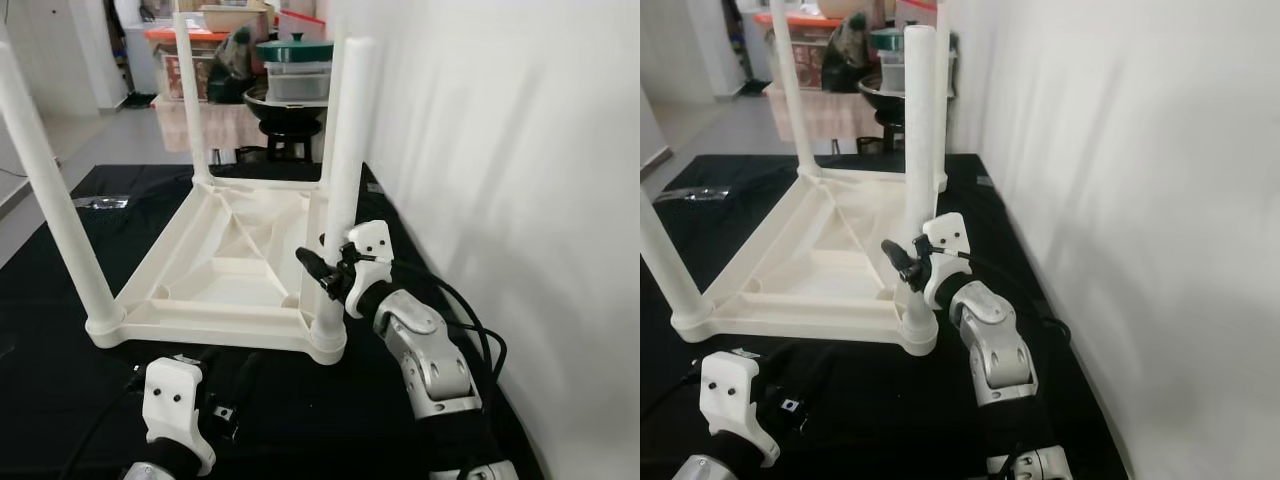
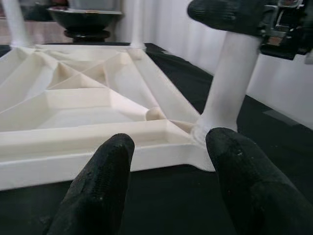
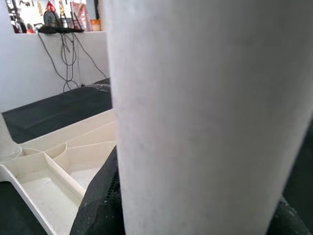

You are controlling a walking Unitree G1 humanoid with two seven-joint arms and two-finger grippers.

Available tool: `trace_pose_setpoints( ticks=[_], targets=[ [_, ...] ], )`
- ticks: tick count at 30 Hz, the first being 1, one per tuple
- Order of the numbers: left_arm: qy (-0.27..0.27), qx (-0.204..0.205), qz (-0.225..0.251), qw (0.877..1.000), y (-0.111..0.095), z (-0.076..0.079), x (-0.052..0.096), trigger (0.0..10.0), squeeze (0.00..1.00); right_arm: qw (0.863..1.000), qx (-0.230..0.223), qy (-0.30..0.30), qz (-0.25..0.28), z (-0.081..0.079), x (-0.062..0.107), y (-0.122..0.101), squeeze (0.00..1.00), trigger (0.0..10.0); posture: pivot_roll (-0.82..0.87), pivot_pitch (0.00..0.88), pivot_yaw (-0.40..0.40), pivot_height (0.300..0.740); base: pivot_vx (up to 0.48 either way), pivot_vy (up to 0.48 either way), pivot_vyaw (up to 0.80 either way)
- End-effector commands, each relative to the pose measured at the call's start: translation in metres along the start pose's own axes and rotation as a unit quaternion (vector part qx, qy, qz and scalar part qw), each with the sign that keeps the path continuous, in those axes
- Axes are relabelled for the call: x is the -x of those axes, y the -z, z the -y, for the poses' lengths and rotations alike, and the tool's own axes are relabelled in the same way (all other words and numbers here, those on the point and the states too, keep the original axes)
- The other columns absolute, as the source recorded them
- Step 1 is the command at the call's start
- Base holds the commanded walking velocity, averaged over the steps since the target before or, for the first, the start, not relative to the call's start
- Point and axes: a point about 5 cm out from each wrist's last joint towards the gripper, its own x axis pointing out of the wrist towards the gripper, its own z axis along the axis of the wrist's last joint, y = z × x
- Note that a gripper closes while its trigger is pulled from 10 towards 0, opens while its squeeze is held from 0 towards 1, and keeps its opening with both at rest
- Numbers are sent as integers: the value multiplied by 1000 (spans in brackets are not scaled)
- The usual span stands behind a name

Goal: Building children table

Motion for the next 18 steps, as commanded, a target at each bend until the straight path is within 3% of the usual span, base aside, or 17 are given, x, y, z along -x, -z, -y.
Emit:
trace_pose_setpoints(
  ticks=[1, 2, 3, 4, 6, 7, 11, 14, 15, 16, 18],
  targets=[
    [-4, -4, -17, 1000, 5, -1, 0, 10000, 0, 997, 0, 11, -76, 1, 5, 29, 0, 0, 23, 0, -46, 740, 0, 0, 0],
    [-4, -4, -17, 1000, 5, -1, 0, 10000, 0, 997, 0, 11, -76, 1, 5, 29, 0, 0, 23, 0, -46, 740, 0, 0, 0],
    [-6, -3, -17, 1000, 5, -1, 0, 10000, 0, 997, 4, 19, -75, 2, 4, 23, 0, 9294, 20, 0, -45, 740, 0, 0, 0],
    [-5, -2, -17, 1000, 5, -1, 0, 10000, 0, 998, 4, 7, -68, 2, 4, 20, 0, 10000, 20, 0, -45, 740, 0, 0, 0],
    [-4, -2, -16, 1000, 5, 0, -1, 10000, 0, 998, 5, -30, -53, 4, 3, 12, 31, 10000, 21, 0, -45, 740, 0, 0, 0],
    [-4, -2, -16, 1000, 5, 1, -1, 10000, 0, 997, 4, -58, -42, 6, 1, 6, 1000, 10000, 22, 0, -46, 740, 0, 0, 0],
    [-3, -1, -15, 1000, 5, 2, -1, 10000, 0, 990, 4, -141, -3, 15, -3, -12, 1000, 10000, 25, 0, -52, 740, 0, 0, 0],
    [-3, -1, -15, 1000, 5, 2, -2, 10000, 0, 988, 4, -155, 5, 17, -3, -16, 1000, 10000, 25, 0, -52, 740, 0, 0, 0],
    [-3, -1, -15, 1000, 5, 2, -2, 10000, 0, 980, 12, -197, 18, 24, -6, -26, 988, 10000, 28, 0, -54, 740, 0, 0, 0],
    [-3, -1, -15, 1000, 5, 2, -2, 10000, 0, 973, 16, -230, 18, 26, -6, -30, 0, 10000, 32, 0, -58, 740, 0, 0, 0],
    [-2, -2, -15, 1000, 5, 2, -3, 10000, 0, 967, 19, -252, 18, 27, -6, -33, 0, 10000, 33, 0, -58, 740, 0, 0, 0]
  ],
)
